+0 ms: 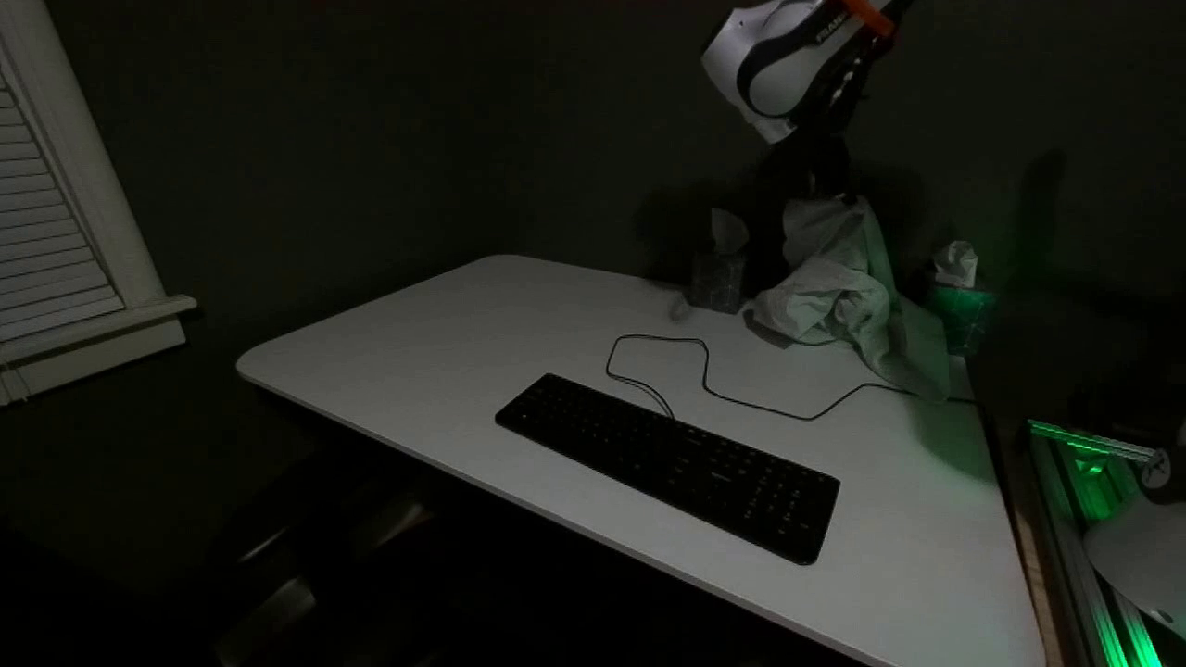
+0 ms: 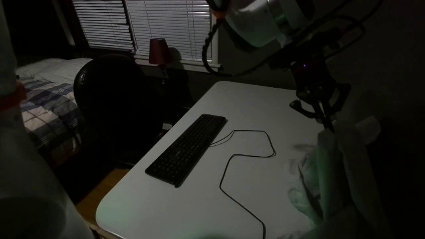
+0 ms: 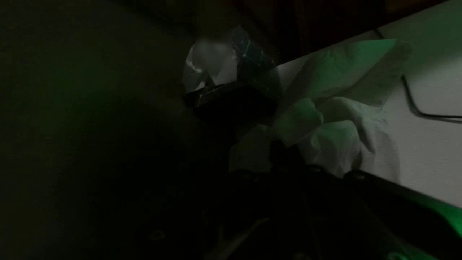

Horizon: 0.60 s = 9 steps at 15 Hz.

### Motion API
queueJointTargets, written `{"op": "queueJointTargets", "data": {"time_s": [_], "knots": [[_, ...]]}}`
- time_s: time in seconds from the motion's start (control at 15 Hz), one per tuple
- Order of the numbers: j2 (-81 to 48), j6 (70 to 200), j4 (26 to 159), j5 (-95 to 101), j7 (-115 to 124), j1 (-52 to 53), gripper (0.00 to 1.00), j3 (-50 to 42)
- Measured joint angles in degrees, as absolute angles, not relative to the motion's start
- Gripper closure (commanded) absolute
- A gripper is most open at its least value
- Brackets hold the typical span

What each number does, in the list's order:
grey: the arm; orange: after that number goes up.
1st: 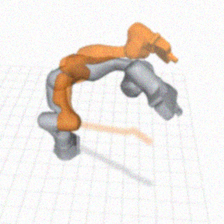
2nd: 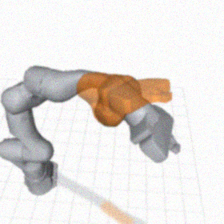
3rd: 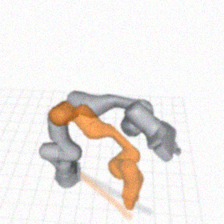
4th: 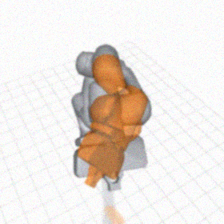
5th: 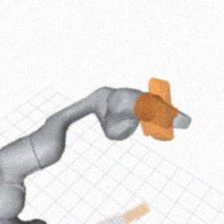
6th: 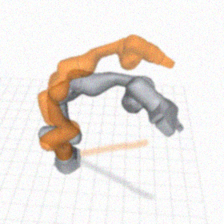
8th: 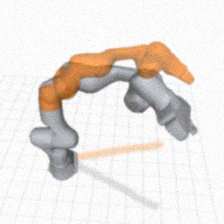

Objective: Move the white towel to the left

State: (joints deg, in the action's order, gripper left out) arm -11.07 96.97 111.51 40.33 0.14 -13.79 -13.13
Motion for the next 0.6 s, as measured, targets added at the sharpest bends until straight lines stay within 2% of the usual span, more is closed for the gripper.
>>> {"op": "queueJointTargets", "data": {"time_s": [0.33, 0.6], "knots": [[0.2, 87.3, 110.9, 25.2, -4.6, -11.2, 1.00, -9.9], [4.4, 87.2, 109.3, 12.6, -2.1, -9.2, 1.00, -8.4]]}}
